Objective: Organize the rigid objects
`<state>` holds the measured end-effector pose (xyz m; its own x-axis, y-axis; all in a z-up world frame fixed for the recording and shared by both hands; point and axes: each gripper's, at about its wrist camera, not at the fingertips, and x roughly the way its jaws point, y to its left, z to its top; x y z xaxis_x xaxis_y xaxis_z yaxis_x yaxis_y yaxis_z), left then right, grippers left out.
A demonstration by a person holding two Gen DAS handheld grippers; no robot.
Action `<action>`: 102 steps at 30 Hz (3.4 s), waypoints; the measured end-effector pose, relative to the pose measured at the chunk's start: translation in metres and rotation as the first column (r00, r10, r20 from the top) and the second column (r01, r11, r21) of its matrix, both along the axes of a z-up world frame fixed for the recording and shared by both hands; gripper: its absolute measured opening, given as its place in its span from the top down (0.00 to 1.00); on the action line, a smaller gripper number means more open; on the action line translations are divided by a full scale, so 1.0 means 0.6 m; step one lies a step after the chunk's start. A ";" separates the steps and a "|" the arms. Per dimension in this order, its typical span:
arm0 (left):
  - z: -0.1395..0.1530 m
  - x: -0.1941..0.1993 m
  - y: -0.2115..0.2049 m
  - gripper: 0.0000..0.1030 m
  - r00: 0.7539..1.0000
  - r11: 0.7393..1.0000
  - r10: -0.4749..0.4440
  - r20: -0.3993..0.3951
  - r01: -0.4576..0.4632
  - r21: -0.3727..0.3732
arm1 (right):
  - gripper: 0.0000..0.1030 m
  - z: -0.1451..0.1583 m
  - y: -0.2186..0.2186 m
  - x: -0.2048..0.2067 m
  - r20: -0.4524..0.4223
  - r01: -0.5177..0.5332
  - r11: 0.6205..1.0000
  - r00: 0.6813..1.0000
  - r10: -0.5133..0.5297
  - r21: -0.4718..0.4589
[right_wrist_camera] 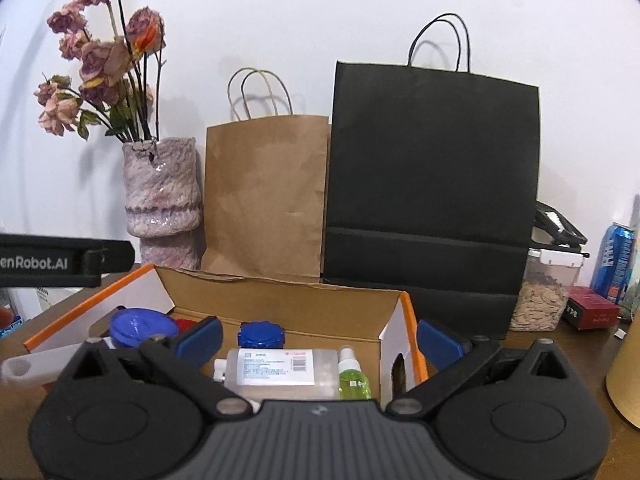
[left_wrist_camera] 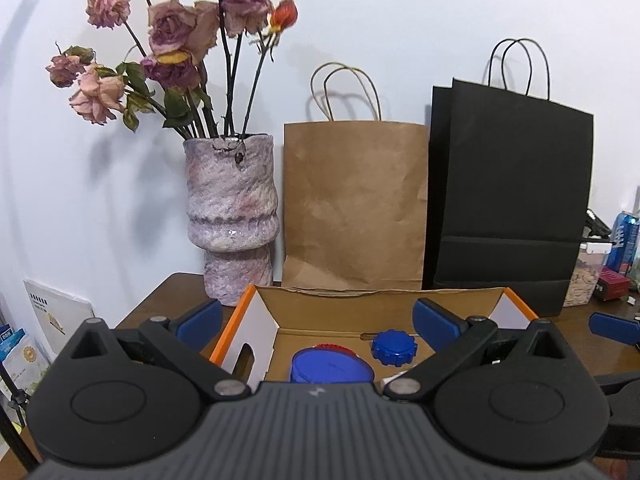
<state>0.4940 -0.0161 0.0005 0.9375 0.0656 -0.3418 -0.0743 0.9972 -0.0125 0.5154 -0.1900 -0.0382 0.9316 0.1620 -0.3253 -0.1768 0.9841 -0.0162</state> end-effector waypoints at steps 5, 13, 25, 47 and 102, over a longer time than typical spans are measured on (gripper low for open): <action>0.013 -0.037 0.004 0.00 1.000 1.000 0.001 0.002 -0.001 0.017 | 0.00 0.017 -0.008 -0.039 0.017 -0.003 1.000 1.000 0.003 0.012; 0.032 -0.109 0.019 0.00 1.000 1.000 0.004 0.003 -0.004 0.016 | 0.00 0.046 -0.015 -0.122 0.042 -0.046 0.999 0.998 0.045 0.028; 0.047 -0.260 0.027 0.00 1.000 1.000 -0.008 -0.004 0.008 -0.004 | 0.00 0.072 0.000 -0.277 0.056 -0.058 0.998 0.997 0.057 0.009; 0.010 -0.519 0.048 0.00 0.998 1.000 -0.006 -0.070 0.005 -0.012 | 0.00 0.045 -0.007 -0.534 0.020 -0.024 0.999 1.000 0.023 0.036; 0.014 -0.574 0.041 0.00 0.998 1.000 -0.023 -0.053 0.022 -0.005 | 0.00 0.033 0.003 -0.587 0.020 -0.019 0.999 1.000 0.019 0.026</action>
<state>0.1499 0.0086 0.0090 0.9194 0.0428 -0.3911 -0.0524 0.9985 -0.0140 0.1631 -0.1883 -0.0185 0.9345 0.1880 -0.3023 -0.1954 0.9807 0.0056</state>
